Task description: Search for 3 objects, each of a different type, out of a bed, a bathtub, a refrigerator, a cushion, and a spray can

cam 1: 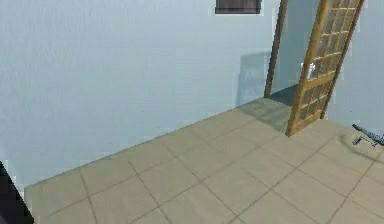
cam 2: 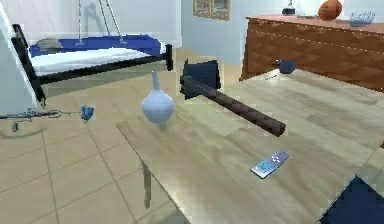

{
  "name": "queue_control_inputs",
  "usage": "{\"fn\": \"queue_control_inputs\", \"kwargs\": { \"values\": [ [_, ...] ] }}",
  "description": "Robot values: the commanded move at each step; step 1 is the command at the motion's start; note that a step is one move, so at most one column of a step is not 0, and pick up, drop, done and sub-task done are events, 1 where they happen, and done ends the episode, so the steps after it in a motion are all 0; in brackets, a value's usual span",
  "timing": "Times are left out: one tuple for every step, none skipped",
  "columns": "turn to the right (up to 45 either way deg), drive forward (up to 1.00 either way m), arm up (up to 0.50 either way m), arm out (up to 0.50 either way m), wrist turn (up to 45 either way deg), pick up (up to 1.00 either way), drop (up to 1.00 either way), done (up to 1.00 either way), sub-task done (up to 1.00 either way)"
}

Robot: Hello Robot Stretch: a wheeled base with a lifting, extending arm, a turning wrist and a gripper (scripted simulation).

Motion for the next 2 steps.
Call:
{"fn": "queue_control_inputs", "kwargs": {
  "values": [
    [0.0,0.35,0.0,0.0,0.0,0.0,0.0,0.0,0.0],
    [45.0,0.0,0.0,0.0,0.0,0.0,0.0,0.0,0.0]
  ]
}}
